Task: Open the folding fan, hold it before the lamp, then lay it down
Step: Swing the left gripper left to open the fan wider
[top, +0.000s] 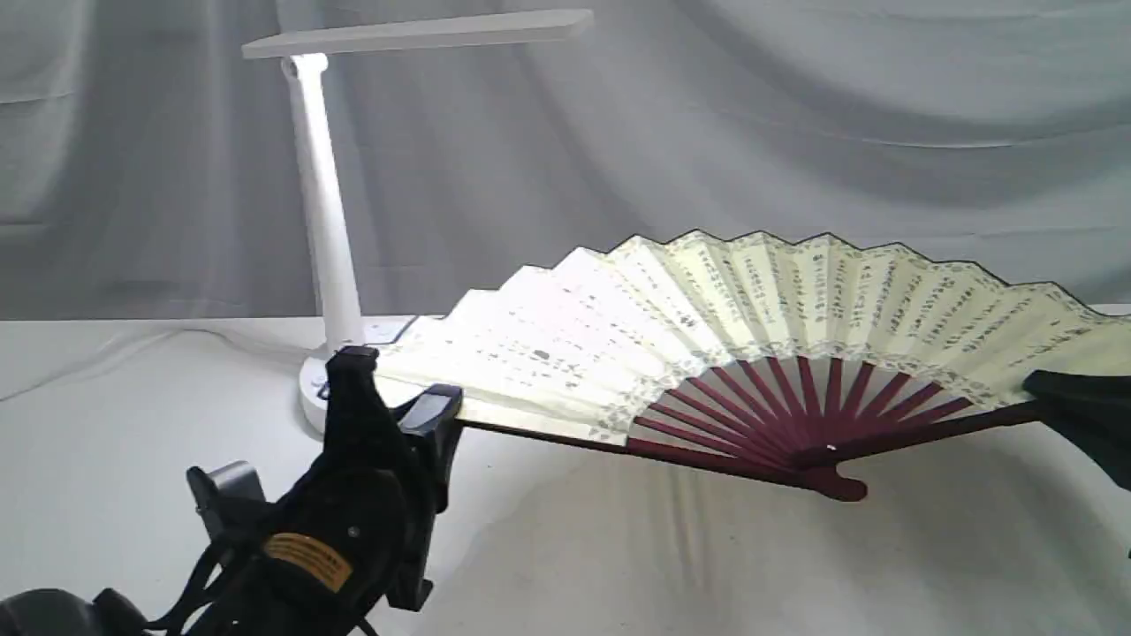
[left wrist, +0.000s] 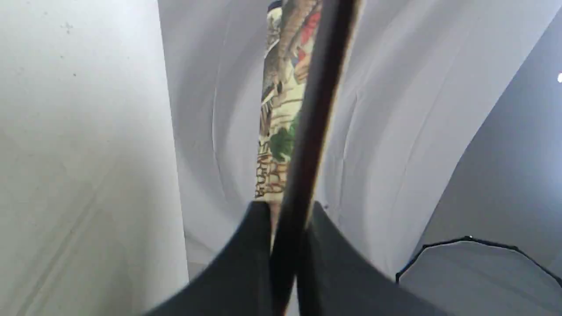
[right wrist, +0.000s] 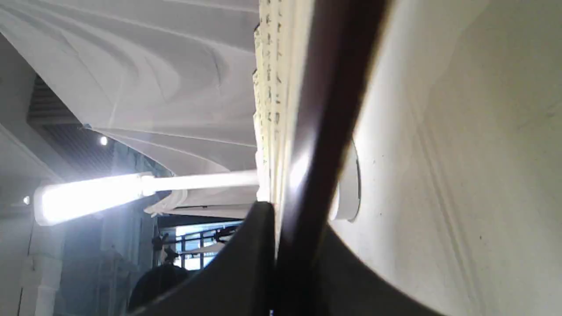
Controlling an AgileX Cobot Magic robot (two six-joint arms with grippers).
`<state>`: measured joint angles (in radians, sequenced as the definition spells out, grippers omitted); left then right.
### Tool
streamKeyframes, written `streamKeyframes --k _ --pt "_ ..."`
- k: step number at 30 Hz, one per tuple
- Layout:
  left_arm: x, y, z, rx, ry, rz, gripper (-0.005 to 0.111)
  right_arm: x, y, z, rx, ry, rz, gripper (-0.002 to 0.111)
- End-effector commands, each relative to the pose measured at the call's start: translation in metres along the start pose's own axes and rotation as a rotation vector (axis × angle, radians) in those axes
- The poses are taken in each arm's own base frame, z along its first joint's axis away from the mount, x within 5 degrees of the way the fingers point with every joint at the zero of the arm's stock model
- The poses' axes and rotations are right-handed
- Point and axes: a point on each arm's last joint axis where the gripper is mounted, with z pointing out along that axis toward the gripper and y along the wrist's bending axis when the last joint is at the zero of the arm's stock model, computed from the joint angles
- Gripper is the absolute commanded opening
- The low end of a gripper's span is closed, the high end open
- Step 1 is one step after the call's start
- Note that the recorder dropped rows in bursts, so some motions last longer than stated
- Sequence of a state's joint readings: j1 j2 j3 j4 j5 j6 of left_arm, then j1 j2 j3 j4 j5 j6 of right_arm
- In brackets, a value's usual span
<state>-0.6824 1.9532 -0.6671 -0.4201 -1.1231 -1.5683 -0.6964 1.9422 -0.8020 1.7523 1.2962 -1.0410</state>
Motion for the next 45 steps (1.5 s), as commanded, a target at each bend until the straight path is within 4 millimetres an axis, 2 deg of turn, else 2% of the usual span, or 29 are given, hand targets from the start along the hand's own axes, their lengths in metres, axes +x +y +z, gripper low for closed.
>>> streamKeyframes --k 1,13,22,31,38,45 --pt "-0.029 -0.021 -0.009 0.125 -0.176 -0.115 0.000 0.003 0.002 0.008 0.061 0.000 -0.086 0.000" --pt "-0.065 -0.045 -0.038 0.166 -0.264 -0.122 0.000 0.038 0.015 0.049 0.048 0.164 -0.128 0.000" --pt "-0.089 -0.063 -0.058 0.217 -0.307 -0.097 0.000 0.058 0.034 0.066 0.078 0.202 -0.172 0.000" --pt "-0.095 -0.076 -0.063 0.267 -0.330 -0.121 0.000 0.059 0.077 0.097 0.010 0.254 -0.203 0.000" --pt "-0.099 -0.079 -0.064 0.280 -0.371 -0.150 0.000 0.061 0.099 0.115 -0.005 0.260 -0.236 0.000" --pt "-0.099 -0.081 -0.065 0.295 -0.366 -0.182 0.000 0.059 0.113 0.122 -0.024 0.255 -0.258 0.000"
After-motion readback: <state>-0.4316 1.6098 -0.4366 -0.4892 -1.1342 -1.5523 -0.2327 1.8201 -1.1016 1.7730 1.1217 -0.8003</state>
